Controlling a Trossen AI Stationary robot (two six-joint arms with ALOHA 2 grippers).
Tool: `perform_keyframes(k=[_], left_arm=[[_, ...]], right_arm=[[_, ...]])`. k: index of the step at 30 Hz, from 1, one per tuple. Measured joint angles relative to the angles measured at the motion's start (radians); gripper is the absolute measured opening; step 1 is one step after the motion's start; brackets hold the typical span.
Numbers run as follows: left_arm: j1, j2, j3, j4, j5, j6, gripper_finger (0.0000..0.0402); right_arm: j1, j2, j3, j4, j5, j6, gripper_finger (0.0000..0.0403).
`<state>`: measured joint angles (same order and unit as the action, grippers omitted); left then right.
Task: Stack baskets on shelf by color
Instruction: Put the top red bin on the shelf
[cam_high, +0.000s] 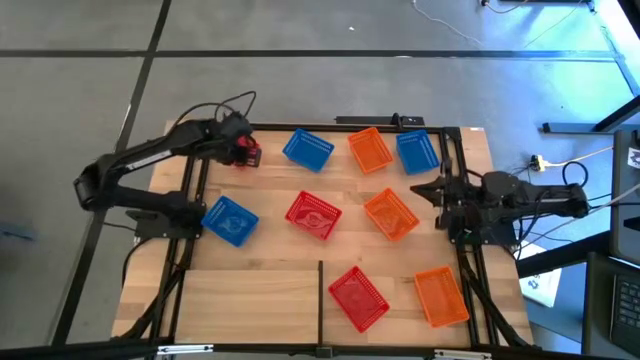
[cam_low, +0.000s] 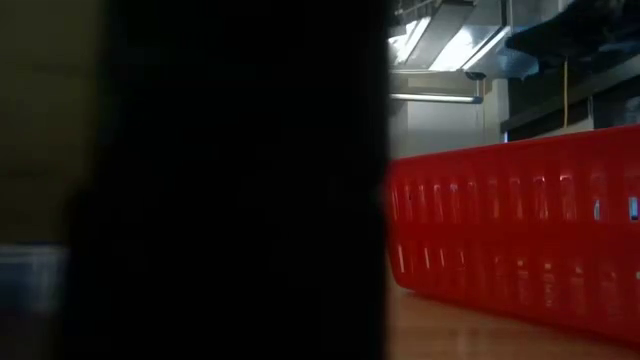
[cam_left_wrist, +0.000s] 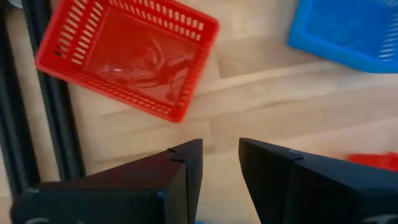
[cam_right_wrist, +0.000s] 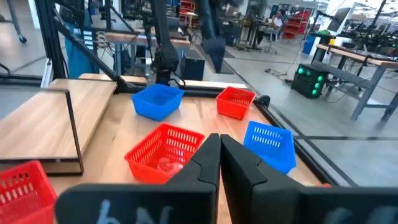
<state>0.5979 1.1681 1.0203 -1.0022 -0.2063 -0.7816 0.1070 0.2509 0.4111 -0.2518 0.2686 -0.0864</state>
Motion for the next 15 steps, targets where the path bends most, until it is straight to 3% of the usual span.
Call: perform_keyframes(k=[7,10,15], left_arm=[[0.135,0.164,0.000,0.126,0.143,0.091,0.0096],[0.157,0.223,0.000,0.170,0.156,0.188,0.0094],[0.185,0.293,0.000,0.174,0.156,0.215,0.0093]], right_arm=[[0.000,0.130,0.109,-0.003,0.000,-0.005,0.0016],[0.000,0.170,0.133,-0.006,0.000,-0.012,0.0016],[0.000,0.217,0.149,-0.003,-0.014,-0.032,0.0016]])
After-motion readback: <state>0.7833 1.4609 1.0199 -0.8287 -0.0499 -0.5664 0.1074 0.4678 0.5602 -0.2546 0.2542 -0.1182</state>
